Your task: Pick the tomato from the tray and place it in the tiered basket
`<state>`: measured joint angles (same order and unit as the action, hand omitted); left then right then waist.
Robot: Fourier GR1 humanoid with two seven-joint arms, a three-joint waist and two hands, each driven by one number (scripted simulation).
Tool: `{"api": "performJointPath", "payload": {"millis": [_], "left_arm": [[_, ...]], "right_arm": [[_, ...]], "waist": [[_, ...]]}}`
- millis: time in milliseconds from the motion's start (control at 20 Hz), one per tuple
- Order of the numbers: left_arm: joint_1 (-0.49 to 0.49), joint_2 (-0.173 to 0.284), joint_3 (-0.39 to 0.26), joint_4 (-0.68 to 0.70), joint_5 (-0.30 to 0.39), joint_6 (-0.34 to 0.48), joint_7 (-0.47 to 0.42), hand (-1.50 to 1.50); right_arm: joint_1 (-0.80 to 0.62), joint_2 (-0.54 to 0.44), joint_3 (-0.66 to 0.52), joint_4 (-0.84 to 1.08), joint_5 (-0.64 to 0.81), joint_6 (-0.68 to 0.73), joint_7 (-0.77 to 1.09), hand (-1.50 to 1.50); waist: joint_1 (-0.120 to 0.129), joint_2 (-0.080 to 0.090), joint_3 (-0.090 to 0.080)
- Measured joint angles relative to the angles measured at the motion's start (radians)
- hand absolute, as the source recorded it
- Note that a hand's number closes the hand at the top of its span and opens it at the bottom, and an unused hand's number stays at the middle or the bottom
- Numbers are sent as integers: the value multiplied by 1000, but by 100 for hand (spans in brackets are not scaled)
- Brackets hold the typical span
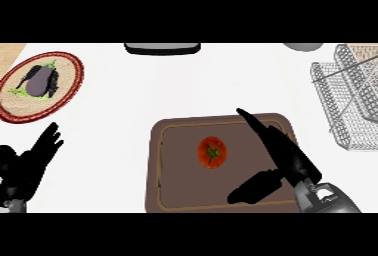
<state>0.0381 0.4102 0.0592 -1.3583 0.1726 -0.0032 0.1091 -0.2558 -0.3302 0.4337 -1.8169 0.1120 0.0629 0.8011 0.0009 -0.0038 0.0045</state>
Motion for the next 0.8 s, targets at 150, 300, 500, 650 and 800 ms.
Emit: {"api": "performJointPath", "payload": {"millis": [150, 300, 500, 650, 800], "left_arm": [[10, -3, 14, -2, -9, -17, -2, 0], [2, -11, 31, 0, -23, -24, 5, 0], [18, -28, 43, -44, -31, -32, 39, 0], [16, -38, 55, -25, -52, -42, 20, 0], [12, -46, 69, -31, -63, -57, 36, 0]], "right_arm": [[24, 17, -24, 1, -4, 30, -13, -150], [57, 38, -40, 27, 9, 57, -63, -150], [81, 66, -67, 65, 26, 89, -122, -150], [88, 96, -74, 107, 59, 95, -167, -150], [83, 126, -95, 123, 77, 109, -184, -150]], "waist": [[1, 0, 1], [1, 0, 0], [1, 2, -2], [1, 1, -1], [2, 2, -1]]}}
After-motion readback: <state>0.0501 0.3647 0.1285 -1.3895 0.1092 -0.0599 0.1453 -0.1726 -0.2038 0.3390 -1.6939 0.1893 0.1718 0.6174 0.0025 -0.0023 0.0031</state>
